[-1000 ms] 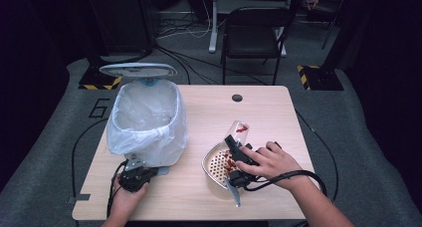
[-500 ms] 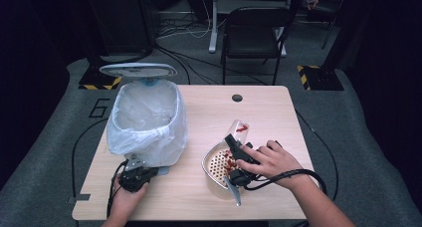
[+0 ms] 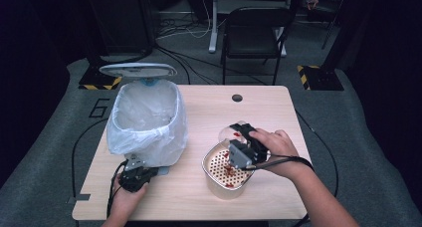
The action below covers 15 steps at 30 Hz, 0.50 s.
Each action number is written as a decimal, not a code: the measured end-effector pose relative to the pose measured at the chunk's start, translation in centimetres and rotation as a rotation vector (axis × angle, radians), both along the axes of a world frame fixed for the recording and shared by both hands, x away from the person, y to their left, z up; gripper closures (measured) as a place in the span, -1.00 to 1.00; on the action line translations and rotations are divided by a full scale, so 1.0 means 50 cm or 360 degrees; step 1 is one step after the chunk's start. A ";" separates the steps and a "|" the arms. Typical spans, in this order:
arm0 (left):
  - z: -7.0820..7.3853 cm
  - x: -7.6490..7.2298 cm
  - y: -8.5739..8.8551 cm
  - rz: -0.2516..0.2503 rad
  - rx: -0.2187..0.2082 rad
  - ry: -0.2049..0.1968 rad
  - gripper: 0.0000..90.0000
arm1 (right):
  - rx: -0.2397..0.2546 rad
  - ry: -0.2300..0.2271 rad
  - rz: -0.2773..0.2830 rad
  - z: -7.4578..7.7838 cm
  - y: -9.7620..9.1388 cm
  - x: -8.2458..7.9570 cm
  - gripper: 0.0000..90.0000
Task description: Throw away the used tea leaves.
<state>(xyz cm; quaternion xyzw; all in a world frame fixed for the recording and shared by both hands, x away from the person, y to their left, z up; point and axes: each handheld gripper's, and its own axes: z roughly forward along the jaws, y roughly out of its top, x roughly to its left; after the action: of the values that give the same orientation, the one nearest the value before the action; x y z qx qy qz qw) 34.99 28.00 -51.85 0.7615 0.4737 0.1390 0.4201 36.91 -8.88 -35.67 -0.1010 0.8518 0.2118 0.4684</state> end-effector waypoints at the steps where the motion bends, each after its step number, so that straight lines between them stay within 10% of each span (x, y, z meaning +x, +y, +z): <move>1: 0.000 0.000 0.000 -0.0004 0.0001 0.0005 1.00 | 0.0077 0.0077 -0.0023 0.006 -0.004 0.008 0.02; 8: 0.001 0.001 0.002 -0.0016 -0.0006 0.0013 1.00 | 0.0662 0.0621 -0.0156 0.045 -0.042 0.064 0.02; 15: 0.000 0.000 0.001 -0.0006 -0.0005 0.0005 1.00 | 0.0897 0.0855 -0.0230 0.059 -0.047 0.085 0.02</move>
<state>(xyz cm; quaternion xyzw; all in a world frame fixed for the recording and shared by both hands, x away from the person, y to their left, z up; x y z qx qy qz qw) 35.01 28.04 -51.86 0.7619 0.4731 0.1364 0.4208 41.18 -11.21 -32.73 0.1506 0.8574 0.4227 0.2519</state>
